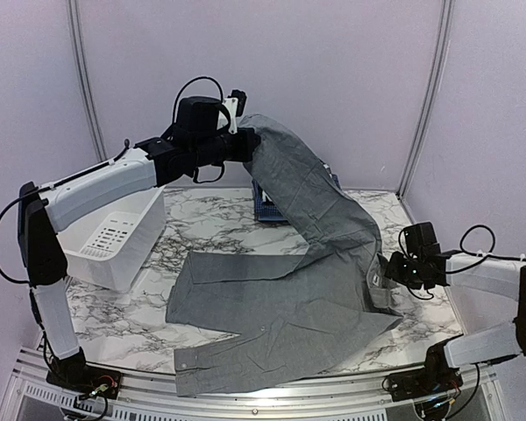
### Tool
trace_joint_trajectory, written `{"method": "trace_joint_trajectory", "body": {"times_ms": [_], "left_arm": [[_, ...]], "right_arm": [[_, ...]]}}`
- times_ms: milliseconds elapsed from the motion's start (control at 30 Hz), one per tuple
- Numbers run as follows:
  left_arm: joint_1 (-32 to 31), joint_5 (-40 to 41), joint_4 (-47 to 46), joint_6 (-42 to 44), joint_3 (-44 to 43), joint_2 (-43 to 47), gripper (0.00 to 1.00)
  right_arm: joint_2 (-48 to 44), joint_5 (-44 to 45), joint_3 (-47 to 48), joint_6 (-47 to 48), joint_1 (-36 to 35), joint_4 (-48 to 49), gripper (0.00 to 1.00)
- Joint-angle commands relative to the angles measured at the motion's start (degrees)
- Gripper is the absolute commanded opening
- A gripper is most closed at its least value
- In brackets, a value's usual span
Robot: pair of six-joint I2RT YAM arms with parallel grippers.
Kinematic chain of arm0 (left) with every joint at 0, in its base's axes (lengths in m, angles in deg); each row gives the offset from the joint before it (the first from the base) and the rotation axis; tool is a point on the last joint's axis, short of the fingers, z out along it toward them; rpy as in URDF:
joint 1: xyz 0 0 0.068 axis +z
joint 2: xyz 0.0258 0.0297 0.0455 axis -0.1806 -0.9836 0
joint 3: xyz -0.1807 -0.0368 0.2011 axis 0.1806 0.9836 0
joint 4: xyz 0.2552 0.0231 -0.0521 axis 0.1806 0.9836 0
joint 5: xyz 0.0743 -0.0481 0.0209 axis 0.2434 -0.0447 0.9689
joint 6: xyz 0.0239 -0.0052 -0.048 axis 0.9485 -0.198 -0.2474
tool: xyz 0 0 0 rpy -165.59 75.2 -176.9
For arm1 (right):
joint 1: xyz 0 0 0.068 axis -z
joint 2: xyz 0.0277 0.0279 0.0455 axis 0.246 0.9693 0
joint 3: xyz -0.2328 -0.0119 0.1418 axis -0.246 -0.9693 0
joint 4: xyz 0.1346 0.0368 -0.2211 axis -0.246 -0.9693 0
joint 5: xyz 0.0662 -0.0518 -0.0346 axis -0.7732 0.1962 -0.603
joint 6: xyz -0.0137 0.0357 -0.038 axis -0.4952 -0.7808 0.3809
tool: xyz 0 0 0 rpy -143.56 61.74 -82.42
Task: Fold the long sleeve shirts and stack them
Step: Pass from the left arm to the right
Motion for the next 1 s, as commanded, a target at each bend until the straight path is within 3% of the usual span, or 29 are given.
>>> {"method": "trace_joint_trajectory", "body": {"times_ms": [0, 300, 467, 567, 833, 900, 967], "left_arm": [[0.6, 0.0, 0.2, 1.3, -2.9, -1.6, 0.0], [1.4, -1.2, 0.2, 1.4, -6.6, -3.6, 0.0], [1.9, -3.9, -0.1, 0.6, -11.8, -7.4, 0.0], [2.0, -7.7, -0.8, -0.5, -16.0, -10.9, 0.0], [2.1, -17.2, -2.1, -6.5, -27.4, -21.6, 0.0], [1.9, -21.5, -3.1, -8.6, -28.4, -23.2, 0.0], [1.3, -25.3, -4.4, -10.3, -28.9, -24.5, 0.0]], "right_arm": [[4.2, -2.5, 0.1, -1.1, 0.5, 7.8, 0.49], [13.8, -3.2, 5.6, 0.9, 0.5, 12.6, 0.4], [17.1, -1.7, 8.1, 1.2, 0.9, 11.7, 0.11], [17.5, -1.2, 8.1, 1.3, 2.1, 10.0, 0.0], [14.1, -0.8, 7.2, 1.9, 5.6, 5.4, 0.01], [11.5, -1.3, 7.9, 2.7, 5.6, 3.3, 0.11], [7.6, -2.1, 8.2, 4.2, 4.9, 2.5, 0.3]]}}
